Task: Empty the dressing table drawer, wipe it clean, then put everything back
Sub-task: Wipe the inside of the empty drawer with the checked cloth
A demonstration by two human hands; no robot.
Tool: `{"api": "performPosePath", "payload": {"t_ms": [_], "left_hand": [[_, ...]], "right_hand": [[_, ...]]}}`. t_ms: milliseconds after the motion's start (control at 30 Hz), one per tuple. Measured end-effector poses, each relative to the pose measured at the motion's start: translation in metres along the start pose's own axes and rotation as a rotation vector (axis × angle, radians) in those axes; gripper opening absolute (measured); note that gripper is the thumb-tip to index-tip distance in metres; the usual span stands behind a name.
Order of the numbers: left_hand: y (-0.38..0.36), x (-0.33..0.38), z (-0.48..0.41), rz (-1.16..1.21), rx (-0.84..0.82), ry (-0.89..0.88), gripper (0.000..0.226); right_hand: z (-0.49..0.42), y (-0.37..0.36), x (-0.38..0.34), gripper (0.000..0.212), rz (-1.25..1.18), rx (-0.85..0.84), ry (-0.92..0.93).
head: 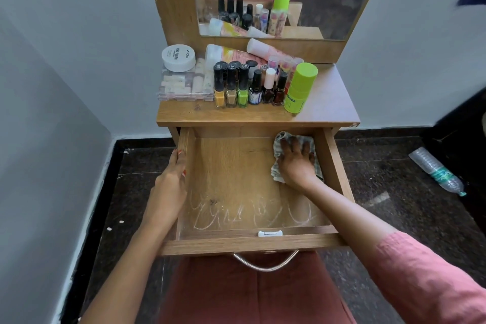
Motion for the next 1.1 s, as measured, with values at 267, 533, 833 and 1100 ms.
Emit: {"api": "performPosePath", "payload": {"t_ms": [267, 533, 833, 1100], "left_hand": [[0.0, -0.001, 0.004, 0.001, 0.002, 0.005, 0.048], [0.0, -0.001, 0.003, -0.019, -0.004, 0.005, 0.049], [0.003, 0.002, 0.004, -0.068, -0.015, -0.009, 0.049], [0.004, 0.004, 0.005, -0.076, -0.027, -0.013, 0.049]], "right_hand": [[0.018, 0.005, 0.004, 0.053, 0.08, -0.032, 0.044], [0.045, -0.029, 0.025, 0.056, 0.301, -0.162, 0.104], [0.046, -0.014, 0.018, 0.054, 0.307, -0.135, 0.097], [0.007, 0.014, -0.001, 0.05, 0.117, -0.021, 0.062]]}}
Point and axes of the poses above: each hand's wrist, its own z-axis away from the middle knuckle, its own y-axis out of the back of the hand, x = y × z, the point moved 6 cm from there along -z, towards the middle knuckle, and after that the axes turned 1 degree about -y, right-handed, at the moved point
